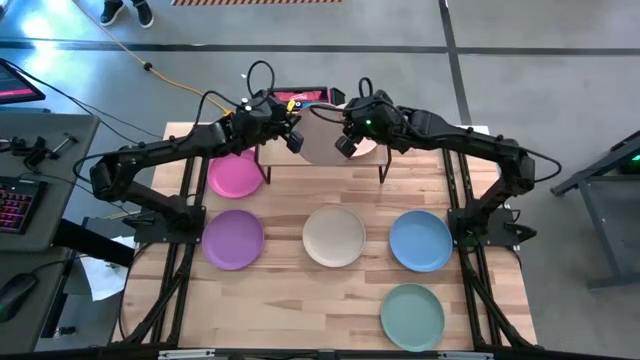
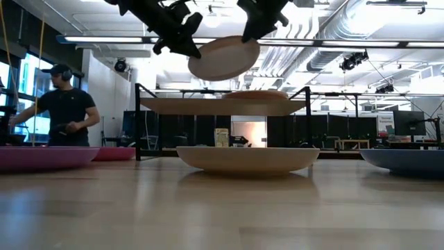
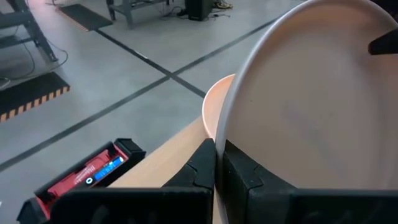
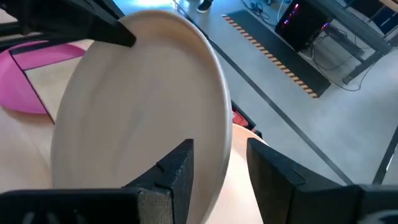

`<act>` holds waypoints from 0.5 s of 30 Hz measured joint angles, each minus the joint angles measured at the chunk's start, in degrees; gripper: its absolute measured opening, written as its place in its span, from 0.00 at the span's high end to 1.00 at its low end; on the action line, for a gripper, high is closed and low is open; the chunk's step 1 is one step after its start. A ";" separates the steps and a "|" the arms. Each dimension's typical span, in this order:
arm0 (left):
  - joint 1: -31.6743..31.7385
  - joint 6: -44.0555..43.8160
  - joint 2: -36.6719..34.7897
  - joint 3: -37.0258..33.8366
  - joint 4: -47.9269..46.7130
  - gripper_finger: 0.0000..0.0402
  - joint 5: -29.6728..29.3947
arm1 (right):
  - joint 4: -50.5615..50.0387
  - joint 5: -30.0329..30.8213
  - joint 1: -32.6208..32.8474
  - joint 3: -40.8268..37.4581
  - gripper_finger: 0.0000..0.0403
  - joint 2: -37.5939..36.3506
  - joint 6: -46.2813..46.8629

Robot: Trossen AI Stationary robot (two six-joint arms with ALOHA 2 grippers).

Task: Place and stack plates onto a shelf
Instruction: Stack the grey plate on top of the light brown stacked plates on the shelf

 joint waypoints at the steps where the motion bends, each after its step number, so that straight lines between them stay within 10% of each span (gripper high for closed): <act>1: 0.00 0.48 0.00 0.00 0.00 1.00 0.01 | 0.11 0.07 0.00 0.00 0.68 0.23 0.02; 15: 0.02 3.90 0.00 0.00 2.23 1.00 0.12 | 0.79 2.62 -0.90 0.00 0.98 1.08 7.48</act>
